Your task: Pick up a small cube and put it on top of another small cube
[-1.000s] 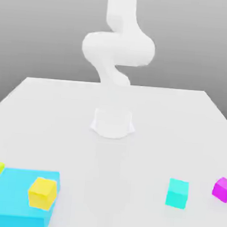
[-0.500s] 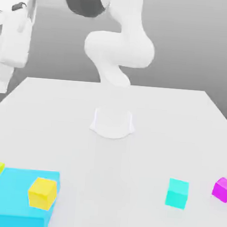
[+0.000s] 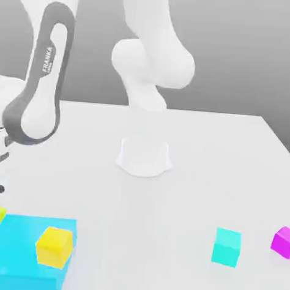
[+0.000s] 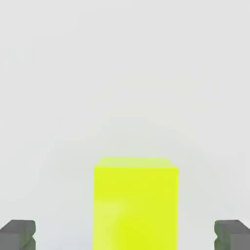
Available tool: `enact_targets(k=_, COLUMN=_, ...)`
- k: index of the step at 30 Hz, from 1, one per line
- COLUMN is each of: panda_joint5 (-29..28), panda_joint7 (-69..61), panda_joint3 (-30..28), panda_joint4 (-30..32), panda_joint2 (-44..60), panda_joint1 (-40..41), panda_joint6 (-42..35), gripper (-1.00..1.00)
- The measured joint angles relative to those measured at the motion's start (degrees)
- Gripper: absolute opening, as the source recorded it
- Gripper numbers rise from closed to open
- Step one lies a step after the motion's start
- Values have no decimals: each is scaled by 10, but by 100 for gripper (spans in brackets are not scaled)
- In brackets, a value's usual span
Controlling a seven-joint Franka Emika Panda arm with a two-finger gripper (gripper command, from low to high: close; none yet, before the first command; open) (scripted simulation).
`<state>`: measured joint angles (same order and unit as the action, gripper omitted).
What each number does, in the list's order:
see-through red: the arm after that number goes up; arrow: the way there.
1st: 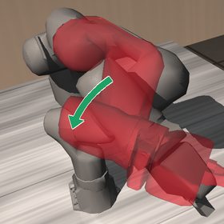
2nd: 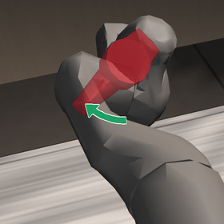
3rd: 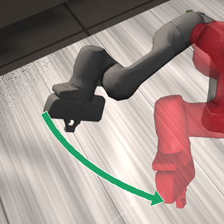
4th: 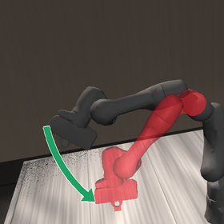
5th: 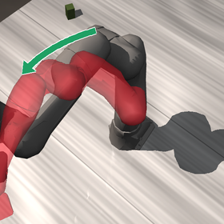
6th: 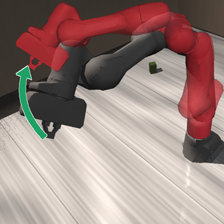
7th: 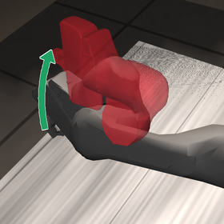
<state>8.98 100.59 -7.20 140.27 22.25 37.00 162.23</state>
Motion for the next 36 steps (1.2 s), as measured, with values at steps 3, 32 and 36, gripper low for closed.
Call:
enact_targets(k=3, panda_joint5=6, panda_joint7=-4, panda_joint3=7, panda_joint4=-4, panda_joint2=19, panda_joint1=6, panda_joint6=15, gripper=-100)
enact_targets(k=32, panda_joint5=-192, panda_joint7=-26, panda_joint3=149, panda_joint4=-3, panda_joint2=-163, panda_joint1=-266, panda_joint6=-183, gripper=-100)
enact_targets(k=36, panda_joint5=-154, panda_joint7=-87, panda_joint3=213, panda_joint4=38, panda_joint2=-204, panda_joint1=-384, panda_joint6=-175, gripper=-100)
